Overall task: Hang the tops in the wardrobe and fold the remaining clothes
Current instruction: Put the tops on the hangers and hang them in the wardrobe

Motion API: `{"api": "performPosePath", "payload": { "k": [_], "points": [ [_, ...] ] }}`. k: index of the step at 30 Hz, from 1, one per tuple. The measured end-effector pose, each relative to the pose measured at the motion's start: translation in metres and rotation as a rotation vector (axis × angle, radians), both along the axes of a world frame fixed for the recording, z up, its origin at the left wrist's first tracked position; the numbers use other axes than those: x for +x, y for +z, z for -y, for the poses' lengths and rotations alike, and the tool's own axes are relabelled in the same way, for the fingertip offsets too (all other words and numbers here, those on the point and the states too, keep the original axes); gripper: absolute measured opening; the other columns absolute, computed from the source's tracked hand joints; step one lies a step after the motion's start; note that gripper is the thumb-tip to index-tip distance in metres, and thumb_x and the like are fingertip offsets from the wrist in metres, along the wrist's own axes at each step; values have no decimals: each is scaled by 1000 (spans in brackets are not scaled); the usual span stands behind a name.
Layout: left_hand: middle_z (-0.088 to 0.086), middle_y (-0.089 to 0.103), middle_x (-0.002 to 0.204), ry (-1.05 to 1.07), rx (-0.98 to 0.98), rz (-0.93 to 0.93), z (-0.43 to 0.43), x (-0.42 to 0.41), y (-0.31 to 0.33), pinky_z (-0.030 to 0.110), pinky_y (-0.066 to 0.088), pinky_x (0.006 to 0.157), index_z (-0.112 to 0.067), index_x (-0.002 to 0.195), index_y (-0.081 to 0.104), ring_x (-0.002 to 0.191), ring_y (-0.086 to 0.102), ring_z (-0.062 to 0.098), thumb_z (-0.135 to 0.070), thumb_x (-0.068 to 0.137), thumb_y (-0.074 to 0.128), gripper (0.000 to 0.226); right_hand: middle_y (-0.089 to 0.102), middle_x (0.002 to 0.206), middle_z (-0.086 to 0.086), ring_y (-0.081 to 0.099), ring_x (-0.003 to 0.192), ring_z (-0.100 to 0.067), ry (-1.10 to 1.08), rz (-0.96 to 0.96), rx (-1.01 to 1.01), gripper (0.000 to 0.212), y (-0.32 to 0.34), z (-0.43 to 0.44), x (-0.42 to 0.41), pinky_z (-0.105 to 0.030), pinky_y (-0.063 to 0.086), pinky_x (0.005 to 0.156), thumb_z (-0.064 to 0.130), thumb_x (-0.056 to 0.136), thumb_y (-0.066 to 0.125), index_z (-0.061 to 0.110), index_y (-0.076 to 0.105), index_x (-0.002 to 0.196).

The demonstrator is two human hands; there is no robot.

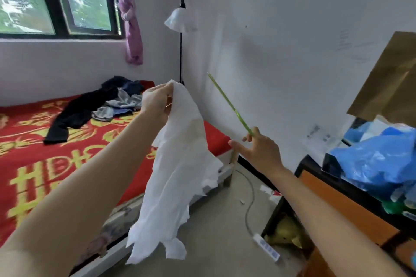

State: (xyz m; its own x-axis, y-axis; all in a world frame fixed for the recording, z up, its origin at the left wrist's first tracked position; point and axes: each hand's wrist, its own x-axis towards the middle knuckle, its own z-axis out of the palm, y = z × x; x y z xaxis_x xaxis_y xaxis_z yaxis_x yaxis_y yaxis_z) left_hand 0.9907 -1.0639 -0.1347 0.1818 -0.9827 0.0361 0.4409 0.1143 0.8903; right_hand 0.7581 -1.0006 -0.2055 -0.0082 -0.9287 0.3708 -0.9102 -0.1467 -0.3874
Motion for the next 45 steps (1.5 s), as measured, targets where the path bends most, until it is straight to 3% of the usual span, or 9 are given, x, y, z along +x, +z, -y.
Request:
{"api": "performPosePath", "payload": {
  "k": [5, 9, 21, 26, 29, 32, 38, 43, 45],
  "points": [
    [0, 52, 48, 46, -15, -61, 31, 82, 11, 17, 43, 47, -14, 39, 60, 48, 50, 13, 2, 82, 62, 46, 49, 71, 9, 54, 69, -16, 156, -25, 139, 54, -21, 69, 113, -21, 41, 56, 66, 75, 59, 17, 41, 85],
    [0, 55, 48, 149, -28, -98, 51, 152, 16, 23, 47, 55, -12, 43, 64, 46, 52, 13, 0, 83, 63, 43, 55, 72, -3, 56, 70, -21, 241, 146, 134, 26, -32, 118, 178, -37, 50, 72, 21, 84, 67, 12, 44, 78],
    [-5, 51, 45, 687, 49, 93, 116, 362, -29, 14, 34, 36, -14, 73, 57, 32, 43, 4, -10, 90, 59, 18, 52, 70, -11, 47, 66, -22, 316, 554, 21, 41, 10, 288, 278, -33, 39, 66, 4, 83, 64, 19, 32, 61],
    [-14, 55, 55, 1090, 181, 147, 151, 448, -52, 16, 34, 47, -11, 81, 63, 53, 44, 2, -9, 90, 55, 13, 45, 61, 0, 44, 54, -13, 351, 696, -40, 41, 34, 375, 318, -24, 42, 61, 1, 83, 62, 19, 31, 62],
    [7, 67, 101, 1220, 395, 306, 171, 485, -86, 23, 48, 70, -4, 109, 63, 90, 56, 18, 1, 86, 43, 32, 45, 59, -1, 43, 42, 2, 514, 681, -26, 40, 45, 417, 349, -8, 33, 47, -1, 82, 63, 15, 34, 61],
    [21, 60, 121, 1172, 605, 520, 186, 494, -129, 45, 45, 97, -5, 119, 62, 111, 56, 38, 0, 81, 44, 42, 46, 59, 6, 47, 46, 8, 693, 619, 25, 23, 50, 445, 381, -11, 33, 50, -5, 81, 64, 4, 46, 69],
    [10, 54, 125, 561, 467, 648, 225, 400, -155, 29, 40, 86, -10, 131, 50, 110, 52, 20, -16, 90, 60, 43, 49, 61, 6, 47, 48, 10, 935, 546, 228, 33, 30, 449, 451, -6, 35, 54, -9, 79, 63, 10, 39, 64],
    [-8, 51, 127, 251, 325, 654, 253, 367, -151, 30, 42, 98, -25, 140, 39, 119, 48, 10, -80, 48, 66, 110, 53, 68, -1, 49, 50, 8, 1065, 484, 379, 17, 17, 449, 482, -7, 40, 54, -9, 80, 61, -6, 48, 69],
    [-5, 61, 121, 178, 250, 583, 261, 368, -151, 26, 49, 91, -22, 134, 46, 112, 58, 9, -63, 63, 72, 86, 54, 67, 0, 51, 50, 8, 1088, 460, 368, 16, 21, 451, 488, -7, 40, 53, -8, 81, 61, -12, 50, 71]
  ]
}}
